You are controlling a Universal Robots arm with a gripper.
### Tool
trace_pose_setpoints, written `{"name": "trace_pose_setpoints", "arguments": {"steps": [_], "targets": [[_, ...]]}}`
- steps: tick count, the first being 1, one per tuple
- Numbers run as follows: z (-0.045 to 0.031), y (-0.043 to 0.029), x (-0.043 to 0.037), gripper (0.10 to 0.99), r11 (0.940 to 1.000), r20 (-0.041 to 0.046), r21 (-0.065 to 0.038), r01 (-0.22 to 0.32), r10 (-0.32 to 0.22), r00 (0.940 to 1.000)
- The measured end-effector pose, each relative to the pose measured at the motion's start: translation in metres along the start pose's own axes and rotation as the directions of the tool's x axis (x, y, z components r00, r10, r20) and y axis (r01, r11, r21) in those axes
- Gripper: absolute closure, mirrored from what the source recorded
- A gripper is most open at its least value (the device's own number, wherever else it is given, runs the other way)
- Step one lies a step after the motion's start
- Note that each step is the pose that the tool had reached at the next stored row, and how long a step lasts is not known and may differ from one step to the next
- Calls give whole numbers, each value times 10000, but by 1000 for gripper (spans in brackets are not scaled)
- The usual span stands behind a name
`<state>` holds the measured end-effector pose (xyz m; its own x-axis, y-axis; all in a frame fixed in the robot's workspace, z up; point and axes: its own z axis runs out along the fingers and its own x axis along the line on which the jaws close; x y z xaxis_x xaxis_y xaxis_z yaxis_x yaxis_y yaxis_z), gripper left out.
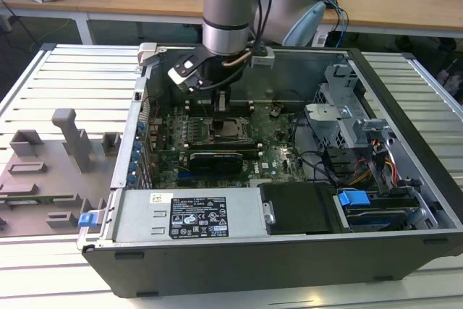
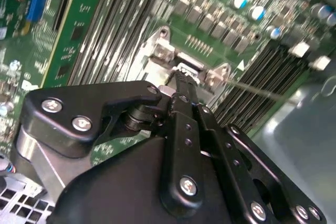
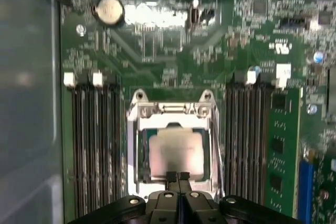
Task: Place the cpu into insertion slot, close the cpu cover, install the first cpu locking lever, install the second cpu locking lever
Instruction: 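Close the cpu cover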
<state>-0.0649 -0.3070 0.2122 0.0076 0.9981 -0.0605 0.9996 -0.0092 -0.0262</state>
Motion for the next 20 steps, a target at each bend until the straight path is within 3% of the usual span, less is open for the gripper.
{"name": "trace_pose_setpoints", "arguments": {"steps": [8,20], "targets": [[33,-103,1,980,10000,0,1,0,0,10000],[89,-106,4,980,10000,-6,2,5,-5,10000]]}}
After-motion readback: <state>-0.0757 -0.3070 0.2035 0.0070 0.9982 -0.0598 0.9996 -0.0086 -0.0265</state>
